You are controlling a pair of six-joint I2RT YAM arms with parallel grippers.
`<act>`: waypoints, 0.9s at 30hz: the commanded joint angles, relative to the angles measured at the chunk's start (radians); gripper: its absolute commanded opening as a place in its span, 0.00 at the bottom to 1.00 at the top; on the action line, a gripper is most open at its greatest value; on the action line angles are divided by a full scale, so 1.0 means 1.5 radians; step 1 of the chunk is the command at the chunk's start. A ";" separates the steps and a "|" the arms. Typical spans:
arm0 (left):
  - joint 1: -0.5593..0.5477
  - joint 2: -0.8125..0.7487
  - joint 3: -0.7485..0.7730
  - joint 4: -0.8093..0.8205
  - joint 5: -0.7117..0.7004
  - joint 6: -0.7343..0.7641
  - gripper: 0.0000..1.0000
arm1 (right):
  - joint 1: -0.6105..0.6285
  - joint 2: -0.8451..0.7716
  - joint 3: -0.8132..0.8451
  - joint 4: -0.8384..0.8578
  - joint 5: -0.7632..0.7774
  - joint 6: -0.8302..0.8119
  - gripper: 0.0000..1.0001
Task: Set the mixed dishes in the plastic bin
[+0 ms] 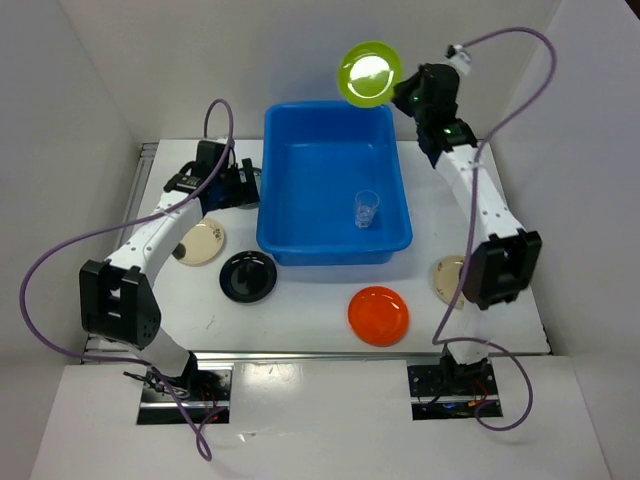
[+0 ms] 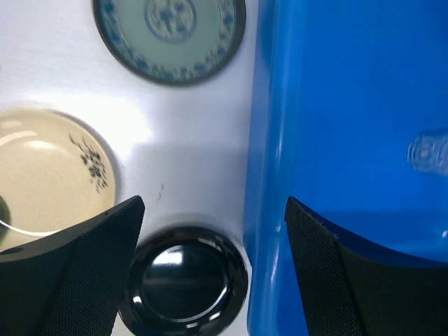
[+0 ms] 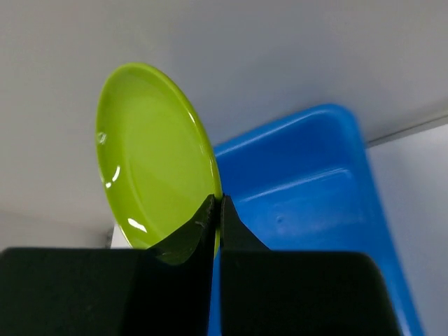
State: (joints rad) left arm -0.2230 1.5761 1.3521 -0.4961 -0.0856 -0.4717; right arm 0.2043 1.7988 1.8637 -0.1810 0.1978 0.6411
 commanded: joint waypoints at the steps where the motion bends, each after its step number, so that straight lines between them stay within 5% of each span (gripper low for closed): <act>1: 0.012 0.014 0.070 0.005 -0.052 0.017 0.89 | 0.038 0.131 0.138 -0.159 -0.064 -0.057 0.01; 5: 0.053 0.041 0.105 -0.002 -0.035 0.023 0.89 | 0.066 0.288 0.270 -0.239 -0.095 -0.065 0.01; 16: 0.111 0.014 0.052 0.023 -0.005 0.017 0.89 | 0.083 0.519 0.561 -0.412 -0.088 -0.065 0.01; 27: 0.125 0.052 0.038 0.049 0.022 0.011 0.89 | 0.083 0.558 0.540 -0.413 -0.059 -0.071 0.03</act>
State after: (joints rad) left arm -0.0433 1.6291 1.4151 -0.4759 -0.0814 -0.4675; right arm 0.3260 2.6114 2.6320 -0.7914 0.0963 0.5514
